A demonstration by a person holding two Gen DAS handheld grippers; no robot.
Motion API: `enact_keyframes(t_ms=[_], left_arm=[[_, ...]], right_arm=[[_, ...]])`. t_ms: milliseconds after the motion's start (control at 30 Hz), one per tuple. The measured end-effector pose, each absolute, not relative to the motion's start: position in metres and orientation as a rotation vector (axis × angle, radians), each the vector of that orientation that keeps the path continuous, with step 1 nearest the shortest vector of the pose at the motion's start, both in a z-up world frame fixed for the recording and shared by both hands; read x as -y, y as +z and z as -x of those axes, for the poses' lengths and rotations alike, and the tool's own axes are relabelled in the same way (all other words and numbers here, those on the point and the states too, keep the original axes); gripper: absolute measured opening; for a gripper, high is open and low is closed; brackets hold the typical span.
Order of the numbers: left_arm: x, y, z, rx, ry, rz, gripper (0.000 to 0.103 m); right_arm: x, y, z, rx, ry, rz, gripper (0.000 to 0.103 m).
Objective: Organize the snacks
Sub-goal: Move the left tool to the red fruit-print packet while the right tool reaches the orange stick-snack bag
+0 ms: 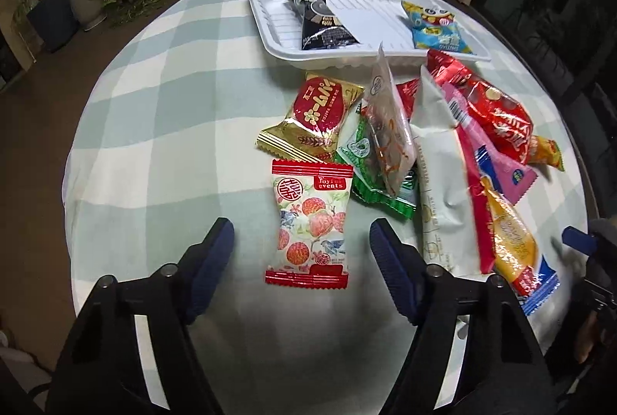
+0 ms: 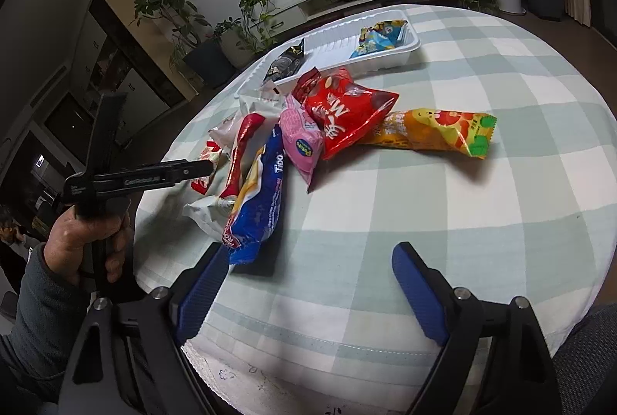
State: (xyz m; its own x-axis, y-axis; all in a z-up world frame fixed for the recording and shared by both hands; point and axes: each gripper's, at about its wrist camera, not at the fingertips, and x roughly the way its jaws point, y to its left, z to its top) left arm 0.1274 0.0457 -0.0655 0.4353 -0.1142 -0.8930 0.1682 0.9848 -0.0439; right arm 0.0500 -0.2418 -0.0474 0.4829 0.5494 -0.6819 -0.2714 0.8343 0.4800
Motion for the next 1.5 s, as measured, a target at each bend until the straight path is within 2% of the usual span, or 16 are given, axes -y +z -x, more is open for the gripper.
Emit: enact_keyframes(t_ms=[67, 233, 433, 733, 833, 900, 1133, 1233, 1500], left_arm=[[-0.045, -0.072, -0.132, -1.126, -0.179, -0.07, 0.065], [-0.046, -0.075, -0.139, -1.132, -0.176, -0.08, 0.062], [-0.043, -0.075, -0.145, -1.137, -0.17, -0.1, 0.061], [-0.041, -0.077, -0.145, -1.152, -0.189, -0.131, 0.062], [-0.041, -0.077, -0.148, -1.157, -0.199, -0.144, 0.062], [-0.04, -0.077, -0.149, -1.159, -0.207, -0.156, 0.061], [-0.04, -0.078, -0.151, -1.166, -0.24, -0.186, 0.06], [-0.04, -0.078, -0.151, -1.169, -0.253, -0.198, 0.059], [-0.043, -0.075, -0.151, -1.172, -0.279, -0.204, 0.036]], right_arm=[[0.241, -0.045, -0.053, -0.947, 0.508, -0.308, 0.087], [0.244, -0.029, -0.073, -0.948, 0.503, -0.162, 0.086], [0.253, -0.022, -0.124, -0.983, 0.525, 0.1, 0.086], [0.234, -0.045, -0.172, -1.105, 0.636, 0.422, 0.084], [0.224, -0.057, -0.184, -1.161, 0.663, 0.483, 0.078], [0.221, -0.064, -0.189, -1.2, 0.674, 0.502, 0.068], [0.226, -0.064, -0.196, -1.239, 0.702, 0.437, 0.064], [0.228, -0.065, -0.194, -1.249, 0.698, 0.442, 0.059], [0.225, -0.061, -0.187, -1.276, 0.684, 0.437, 0.036]])
